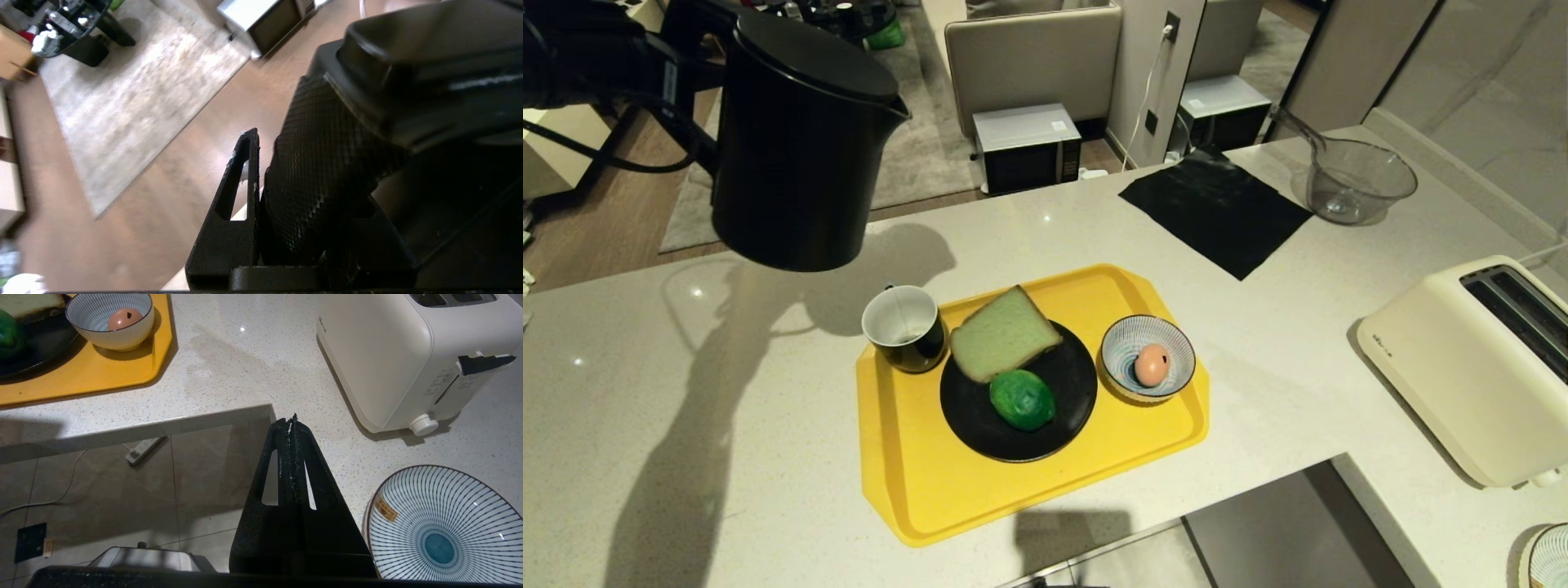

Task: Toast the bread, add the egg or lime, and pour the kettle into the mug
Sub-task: Pour water into a cup

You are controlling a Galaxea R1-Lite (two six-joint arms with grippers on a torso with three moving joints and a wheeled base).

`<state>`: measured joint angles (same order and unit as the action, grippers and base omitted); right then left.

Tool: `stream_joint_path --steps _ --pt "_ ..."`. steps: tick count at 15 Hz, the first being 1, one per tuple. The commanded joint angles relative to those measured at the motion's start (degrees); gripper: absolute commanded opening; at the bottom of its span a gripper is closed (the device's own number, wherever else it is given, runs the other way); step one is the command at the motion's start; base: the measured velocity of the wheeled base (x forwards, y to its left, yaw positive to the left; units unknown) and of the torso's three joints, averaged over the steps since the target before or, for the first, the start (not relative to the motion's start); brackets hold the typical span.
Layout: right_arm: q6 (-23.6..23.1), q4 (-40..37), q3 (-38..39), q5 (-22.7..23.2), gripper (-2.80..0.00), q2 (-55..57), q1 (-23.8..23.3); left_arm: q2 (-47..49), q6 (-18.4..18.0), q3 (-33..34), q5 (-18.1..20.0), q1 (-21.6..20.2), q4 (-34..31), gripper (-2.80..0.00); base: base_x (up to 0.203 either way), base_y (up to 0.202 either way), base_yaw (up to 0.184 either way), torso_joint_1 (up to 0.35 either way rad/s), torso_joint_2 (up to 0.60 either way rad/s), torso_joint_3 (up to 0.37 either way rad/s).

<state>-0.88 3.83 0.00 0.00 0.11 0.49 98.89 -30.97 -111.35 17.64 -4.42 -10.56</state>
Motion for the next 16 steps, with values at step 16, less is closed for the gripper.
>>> stream_joint_path --steps 16 --pt "0.0 0.04 1.58 0.0 -2.8 -0.02 0.04 -6.13 -12.84 12.34 2.66 -4.51 -0.17 -2.8 0.0 0.0 0.0 0.0 0.0 0.0"
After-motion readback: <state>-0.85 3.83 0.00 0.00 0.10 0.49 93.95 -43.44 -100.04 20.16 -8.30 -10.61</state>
